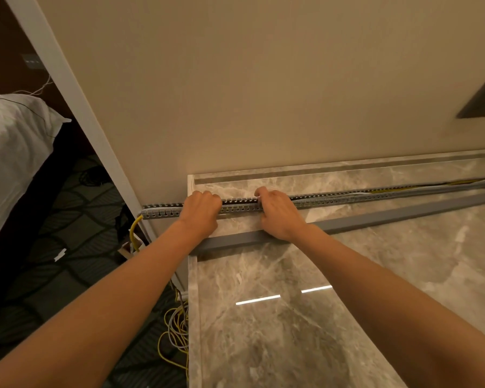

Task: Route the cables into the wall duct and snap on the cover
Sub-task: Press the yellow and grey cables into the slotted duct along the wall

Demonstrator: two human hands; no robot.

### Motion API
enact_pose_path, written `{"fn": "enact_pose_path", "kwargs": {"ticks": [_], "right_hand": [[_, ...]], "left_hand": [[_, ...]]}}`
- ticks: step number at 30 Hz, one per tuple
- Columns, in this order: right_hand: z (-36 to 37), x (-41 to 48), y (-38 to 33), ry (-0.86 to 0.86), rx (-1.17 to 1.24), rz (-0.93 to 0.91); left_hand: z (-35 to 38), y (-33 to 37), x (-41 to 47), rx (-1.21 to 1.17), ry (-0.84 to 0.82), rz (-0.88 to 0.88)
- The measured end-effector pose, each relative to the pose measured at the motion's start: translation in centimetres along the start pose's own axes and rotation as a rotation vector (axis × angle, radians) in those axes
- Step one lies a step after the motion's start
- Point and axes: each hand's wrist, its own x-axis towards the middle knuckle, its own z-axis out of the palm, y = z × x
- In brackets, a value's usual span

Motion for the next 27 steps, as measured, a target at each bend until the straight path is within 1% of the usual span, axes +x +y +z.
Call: {"fn": "enact_pose_path", "kwargs": {"ticks": [3, 5, 8, 11, 14, 16, 18, 21, 24, 27], "right_hand": [[-0.5, -0.2, 0.2, -0.047, 0.082, 0.019], [-0.9, -0.4, 0.5, -0.056, 0.108, 0.024], [-1.1, -1.0, 1.3, 0.027, 0.13, 0.063], [-0.8, -1.9, 3.3, 0.067, 0.076, 0.165], [-0.8, -2.2, 4.8, 0.002, 0.121, 0.236], [-1.0, -1.8, 4.6, -0.055, 0.174, 0.226], [-1.4, -1.7, 4.7, -0.064, 0.216, 0.223], [-2.0, -2.4, 6.3, 0.057, 0.26, 0.233], [-2.8, -3.1, 9.5, 0.201, 0.227, 0.328], [-3.2, -3.6, 13.5, 0.224, 0.155, 0.407]], "left_hand": [[-1.0, 0.5, 0.4, 0.01, -0.025, 0.035], [-1.6, 1.3, 0.7, 0.0, -0.009, 0.06], [-2.1, 3.4, 1.5, -0.046, 0.033, 0.15], [-1.6, 5.3, 2.3, -0.127, -0.004, 0.24], [-1.7, 6.1, 3.0, -0.148, -0.038, 0.255], [-2.3, 6.3, 3.3, -0.127, -0.06, 0.238], [-3.3, 7.2, 3.8, -0.09, -0.078, 0.226], [-4.3, 9.0, 4.3, -0.063, -0.053, 0.222], [-4.9, 11.8, 4.6, -0.136, -0.015, 0.243], [-5.1, 15.4, 5.2, -0.233, -0.058, 0.263]]}}
